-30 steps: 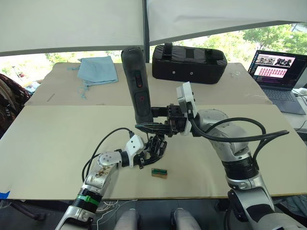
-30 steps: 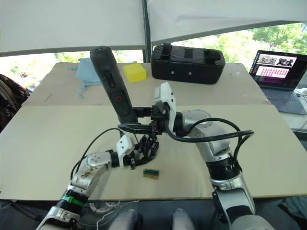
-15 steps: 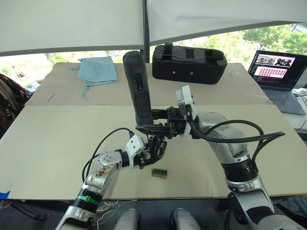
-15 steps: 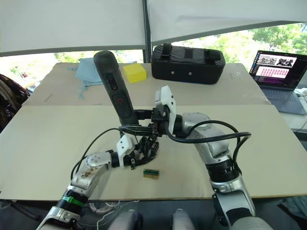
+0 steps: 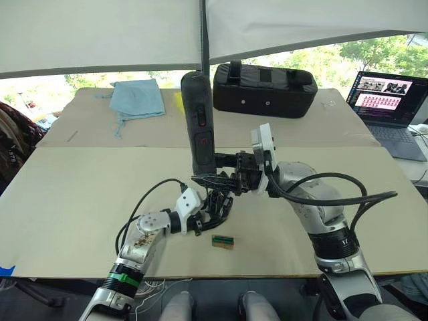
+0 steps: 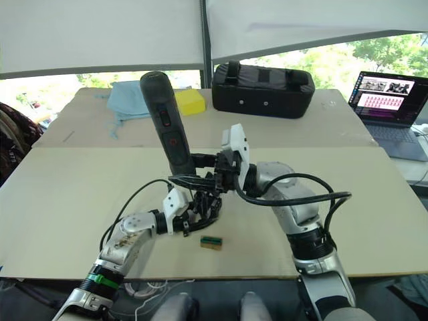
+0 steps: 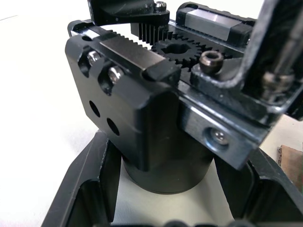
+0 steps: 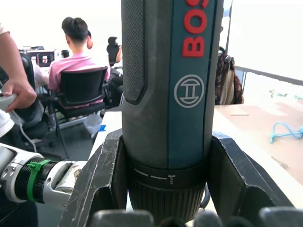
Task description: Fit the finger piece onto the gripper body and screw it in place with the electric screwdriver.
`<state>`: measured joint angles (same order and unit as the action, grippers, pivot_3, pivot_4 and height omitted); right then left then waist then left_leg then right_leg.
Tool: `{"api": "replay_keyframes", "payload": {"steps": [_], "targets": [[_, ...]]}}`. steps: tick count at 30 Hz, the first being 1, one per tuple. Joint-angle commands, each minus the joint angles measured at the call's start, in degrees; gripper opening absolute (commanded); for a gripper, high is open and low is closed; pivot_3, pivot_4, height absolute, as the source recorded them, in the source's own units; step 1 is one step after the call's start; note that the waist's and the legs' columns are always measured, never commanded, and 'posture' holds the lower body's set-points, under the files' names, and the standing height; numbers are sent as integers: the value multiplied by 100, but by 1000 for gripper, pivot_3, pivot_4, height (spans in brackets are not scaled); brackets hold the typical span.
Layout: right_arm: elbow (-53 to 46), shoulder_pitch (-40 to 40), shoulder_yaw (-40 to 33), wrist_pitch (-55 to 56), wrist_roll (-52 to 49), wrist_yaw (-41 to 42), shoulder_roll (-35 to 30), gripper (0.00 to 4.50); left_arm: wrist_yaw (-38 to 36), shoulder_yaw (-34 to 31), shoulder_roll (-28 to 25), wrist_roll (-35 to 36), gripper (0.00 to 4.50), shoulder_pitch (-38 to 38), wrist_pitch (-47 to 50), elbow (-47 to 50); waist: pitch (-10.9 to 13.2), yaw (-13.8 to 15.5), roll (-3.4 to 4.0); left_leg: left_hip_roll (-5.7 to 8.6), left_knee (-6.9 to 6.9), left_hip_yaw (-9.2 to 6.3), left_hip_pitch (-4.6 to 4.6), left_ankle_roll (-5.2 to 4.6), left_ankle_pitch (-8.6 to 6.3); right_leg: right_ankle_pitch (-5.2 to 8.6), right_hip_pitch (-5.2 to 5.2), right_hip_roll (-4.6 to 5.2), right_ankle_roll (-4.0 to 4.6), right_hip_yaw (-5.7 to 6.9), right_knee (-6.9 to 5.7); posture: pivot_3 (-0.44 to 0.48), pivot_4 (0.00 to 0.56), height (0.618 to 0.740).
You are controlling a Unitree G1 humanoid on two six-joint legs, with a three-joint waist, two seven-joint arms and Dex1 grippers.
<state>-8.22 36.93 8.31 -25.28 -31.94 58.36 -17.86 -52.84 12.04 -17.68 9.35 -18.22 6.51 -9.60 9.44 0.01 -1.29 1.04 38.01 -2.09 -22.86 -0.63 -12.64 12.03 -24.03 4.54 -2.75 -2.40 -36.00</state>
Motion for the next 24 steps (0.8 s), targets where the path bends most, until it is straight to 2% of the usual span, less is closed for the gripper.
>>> {"api": "replay_keyframes", "payload": {"steps": [1,12,17,19,24], "targets": [[136,-193,42,35,186,-143,-29,1903,-74,213,60,17,2312,183,267,-90,-8,1,1,0,-1,0,1,0,0,0,0,0,0,0,0,0,150,740],[57,-424,434,-112,382,-359,-117,1903,-39,201,70,23,2312,213,290,-78,-32,-1,8,0,-8,0,17,0,0,1,16,-1,0,0,4,0,150,740],[38,-458,542,-163,418,-426,-157,1903,-50,188,67,20,2312,198,302,-93,-33,-6,9,-2,-21,0,79,-2,-11,28,85,-1,-20,2,23,0,150,740],[85,-490,575,-127,494,-484,-143,1903,-52,186,70,19,2312,194,301,-97,-35,-5,11,-4,-21,-2,85,1,-15,46,89,-1,-40,2,22,0,150,740],[229,-561,611,-19,605,-558,-154,1903,-54,177,71,21,2312,179,301,-108,-57,-5,15,-4,-21,-4,86,1,-16,40,90,0,-28,1,21,0,150,740]]}}
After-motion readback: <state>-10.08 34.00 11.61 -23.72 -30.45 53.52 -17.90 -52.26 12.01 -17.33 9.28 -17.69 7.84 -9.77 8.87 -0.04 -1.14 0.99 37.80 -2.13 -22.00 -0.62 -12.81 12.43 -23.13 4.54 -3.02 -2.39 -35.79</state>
